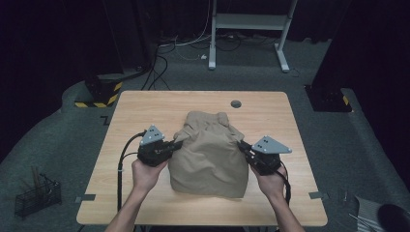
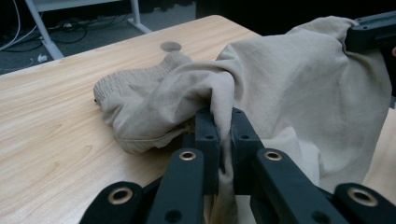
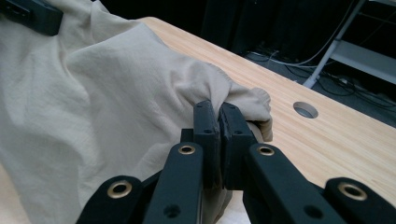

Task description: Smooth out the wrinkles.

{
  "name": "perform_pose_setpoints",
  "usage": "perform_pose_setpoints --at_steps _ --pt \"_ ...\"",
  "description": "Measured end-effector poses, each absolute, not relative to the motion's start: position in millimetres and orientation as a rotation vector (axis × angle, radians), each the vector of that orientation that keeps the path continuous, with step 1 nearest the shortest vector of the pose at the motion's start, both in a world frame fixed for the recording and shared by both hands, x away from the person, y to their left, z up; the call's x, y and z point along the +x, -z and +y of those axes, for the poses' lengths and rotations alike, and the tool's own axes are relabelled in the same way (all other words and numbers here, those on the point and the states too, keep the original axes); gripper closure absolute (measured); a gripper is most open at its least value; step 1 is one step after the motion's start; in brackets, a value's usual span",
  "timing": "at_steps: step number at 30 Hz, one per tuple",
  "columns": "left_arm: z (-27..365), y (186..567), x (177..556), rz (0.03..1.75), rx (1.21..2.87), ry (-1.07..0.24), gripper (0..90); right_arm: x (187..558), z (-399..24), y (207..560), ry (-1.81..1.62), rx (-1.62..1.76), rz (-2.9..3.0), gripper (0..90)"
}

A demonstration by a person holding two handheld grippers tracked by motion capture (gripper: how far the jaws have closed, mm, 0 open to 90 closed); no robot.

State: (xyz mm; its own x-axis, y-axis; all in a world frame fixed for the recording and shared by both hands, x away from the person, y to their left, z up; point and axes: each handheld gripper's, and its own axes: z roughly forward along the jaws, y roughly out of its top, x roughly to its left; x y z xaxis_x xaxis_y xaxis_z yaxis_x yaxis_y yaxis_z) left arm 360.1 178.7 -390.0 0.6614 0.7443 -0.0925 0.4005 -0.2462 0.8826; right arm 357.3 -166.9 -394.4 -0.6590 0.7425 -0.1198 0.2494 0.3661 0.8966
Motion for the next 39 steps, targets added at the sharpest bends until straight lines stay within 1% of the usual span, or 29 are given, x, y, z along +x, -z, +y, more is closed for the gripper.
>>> perform_pose_setpoints --at_steps 3,7,9,13,17,22,25,39 --pt "179.1 387.1 343.6 0.887 1.862 -0.429 85.0 343.3 -169.1 395.1 -1.28 0.839 2.115 86.9" --pt "180.5 379.4 316.5 0.85 1.847 -0.395 85.0 317.2 -173.1 392.6 -1.311 0.801 2.108 86.9" --pt "181.1 370.9 304.3 0.821 1.849 -0.41 85.0 307.2 -175.1 388.6 -1.321 0.783 2.1 86.9" --pt "182.1 360.0 298.7 0.799 1.826 -0.412 84.9 294.5 -178.0 379.1 -1.356 0.755 2.058 86.9" --pt "184.0 364.9 318.6 0.832 1.82 -0.415 84.8 305.5 -176.6 379.3 -1.365 0.774 2.058 86.9" --pt "187.8 382.1 349.8 0.914 1.803 -0.371 84.7 334.8 -174.9 389.6 -1.378 0.846 2.076 86.9" --pt "188.4 388.4 361.4 0.939 1.813 -0.374 84.8 345.5 -171.7 394.1 -1.363 0.863 2.087 86.9" --pt "188.1 392.2 394.5 0.973 1.818 -0.384 84.6 379.5 -166.8 398.4 -1.313 0.924 2.089 86.9"
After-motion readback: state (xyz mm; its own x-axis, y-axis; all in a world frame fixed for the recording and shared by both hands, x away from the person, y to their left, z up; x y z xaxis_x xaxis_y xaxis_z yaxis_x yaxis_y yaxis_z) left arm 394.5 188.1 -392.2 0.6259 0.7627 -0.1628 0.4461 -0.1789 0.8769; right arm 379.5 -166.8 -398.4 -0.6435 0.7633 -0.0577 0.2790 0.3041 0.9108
